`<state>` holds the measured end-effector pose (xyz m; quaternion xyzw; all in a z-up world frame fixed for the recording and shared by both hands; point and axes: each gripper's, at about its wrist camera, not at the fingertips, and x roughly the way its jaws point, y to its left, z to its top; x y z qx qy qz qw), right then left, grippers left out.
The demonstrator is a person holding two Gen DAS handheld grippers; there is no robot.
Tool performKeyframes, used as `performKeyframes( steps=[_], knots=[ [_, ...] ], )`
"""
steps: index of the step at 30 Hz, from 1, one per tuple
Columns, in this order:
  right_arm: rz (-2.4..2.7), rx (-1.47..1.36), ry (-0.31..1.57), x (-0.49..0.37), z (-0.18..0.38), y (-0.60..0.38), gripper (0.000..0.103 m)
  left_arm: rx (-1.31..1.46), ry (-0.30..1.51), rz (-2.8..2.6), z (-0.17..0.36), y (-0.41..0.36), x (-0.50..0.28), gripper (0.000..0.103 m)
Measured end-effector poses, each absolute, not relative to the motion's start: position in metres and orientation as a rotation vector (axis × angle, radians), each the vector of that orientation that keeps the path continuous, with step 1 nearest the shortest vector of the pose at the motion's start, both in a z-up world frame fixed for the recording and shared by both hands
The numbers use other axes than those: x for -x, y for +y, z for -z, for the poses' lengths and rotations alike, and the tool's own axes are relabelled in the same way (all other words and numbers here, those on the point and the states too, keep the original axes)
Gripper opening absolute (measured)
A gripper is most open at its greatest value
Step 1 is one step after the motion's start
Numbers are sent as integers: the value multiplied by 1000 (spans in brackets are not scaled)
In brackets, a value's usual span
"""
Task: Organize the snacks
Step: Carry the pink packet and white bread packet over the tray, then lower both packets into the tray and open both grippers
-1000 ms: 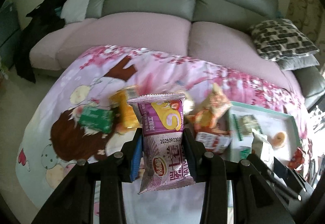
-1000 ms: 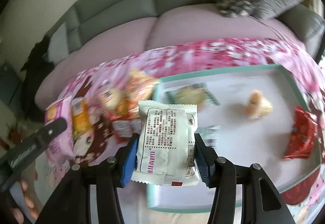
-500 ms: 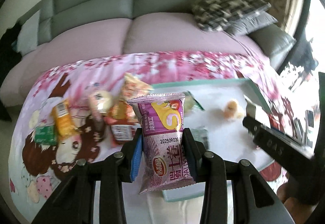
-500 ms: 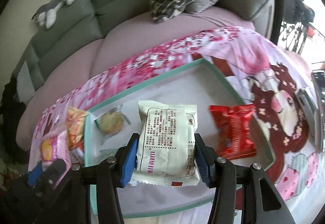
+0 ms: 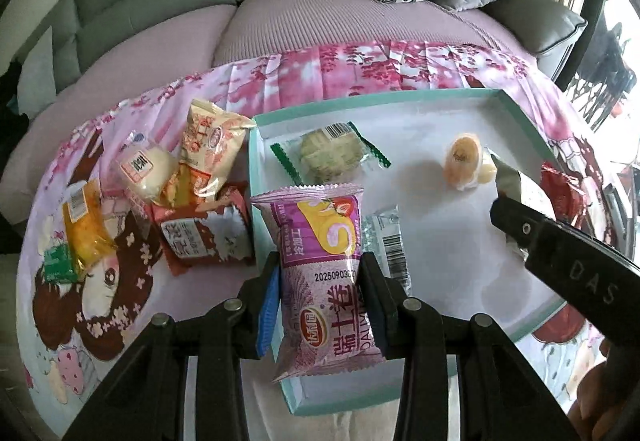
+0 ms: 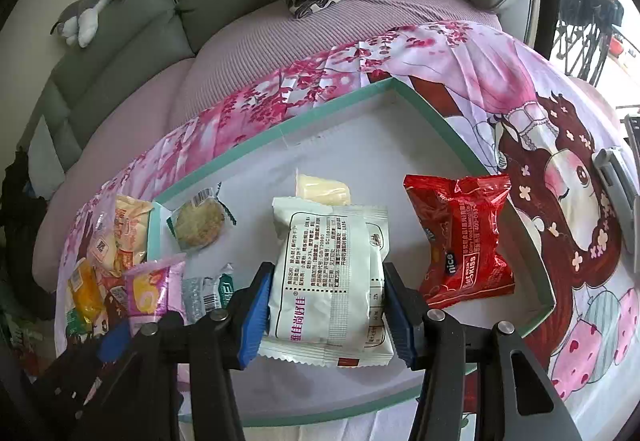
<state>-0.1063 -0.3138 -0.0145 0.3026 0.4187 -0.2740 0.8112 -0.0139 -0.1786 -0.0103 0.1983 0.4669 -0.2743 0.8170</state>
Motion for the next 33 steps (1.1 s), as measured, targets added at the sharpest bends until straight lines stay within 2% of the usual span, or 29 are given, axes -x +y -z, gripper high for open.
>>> performKeyframes(
  steps=[33],
  knots=[
    [613, -668, 943, 101, 25, -318, 55, -358, 994, 661, 17, -192, 6, 43]
  ],
)
